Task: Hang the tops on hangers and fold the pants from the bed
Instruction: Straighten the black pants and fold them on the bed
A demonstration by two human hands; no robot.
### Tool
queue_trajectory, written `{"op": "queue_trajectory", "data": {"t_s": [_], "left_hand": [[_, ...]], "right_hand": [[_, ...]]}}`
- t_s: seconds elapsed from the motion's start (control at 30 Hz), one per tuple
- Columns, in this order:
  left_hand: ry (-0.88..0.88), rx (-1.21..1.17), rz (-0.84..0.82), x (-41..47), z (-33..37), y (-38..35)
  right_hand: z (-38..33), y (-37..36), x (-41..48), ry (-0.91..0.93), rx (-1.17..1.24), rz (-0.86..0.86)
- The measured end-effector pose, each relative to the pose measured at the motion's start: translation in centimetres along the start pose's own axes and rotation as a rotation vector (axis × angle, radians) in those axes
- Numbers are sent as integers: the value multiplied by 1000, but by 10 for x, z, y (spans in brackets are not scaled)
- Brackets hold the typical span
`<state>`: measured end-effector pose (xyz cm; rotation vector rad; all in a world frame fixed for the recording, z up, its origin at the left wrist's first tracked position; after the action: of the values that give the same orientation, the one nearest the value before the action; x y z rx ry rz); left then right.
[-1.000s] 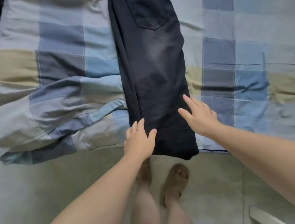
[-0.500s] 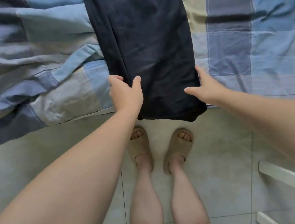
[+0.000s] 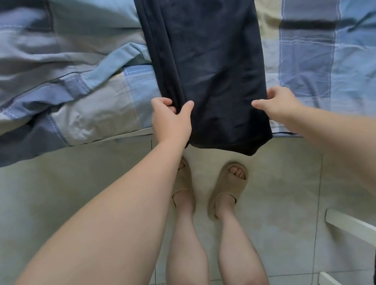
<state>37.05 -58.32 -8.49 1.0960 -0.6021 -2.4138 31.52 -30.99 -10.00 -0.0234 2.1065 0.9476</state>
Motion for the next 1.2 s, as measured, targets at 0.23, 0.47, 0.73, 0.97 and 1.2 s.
{"op": "queue_trajectory", "data": {"t_s": [0.23, 0.47, 0.73, 0.97, 1.2], "left_hand": [[-34, 85, 2, 3, -1, 4], [-64, -3, 25, -9, 0, 11], [-43, 94, 214, -11, -13, 42], [-232, 22, 190, -27, 2, 22], [114, 21, -162, -25, -10, -26]], "right_hand": [[-5, -7, -8, 5, 107, -58], [-9, -9, -20, 25, 176, -28], [-4, -9, -35, -11, 299, -35], [-8, -10, -39, -35, 345, -95], [-5, -4, -43, -41, 361, -114]]}}
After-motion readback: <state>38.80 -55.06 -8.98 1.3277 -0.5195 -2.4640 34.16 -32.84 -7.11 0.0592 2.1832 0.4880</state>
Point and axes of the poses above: each hand's wrist, its own x-axis towards the middle knuckle, its own y-axis out of the back of the hand, z = x × y, the point moved 5 cm from there along x, towards the middle knuckle, and after that the axes turned 6 degrees about z, right-handed, at the moved point
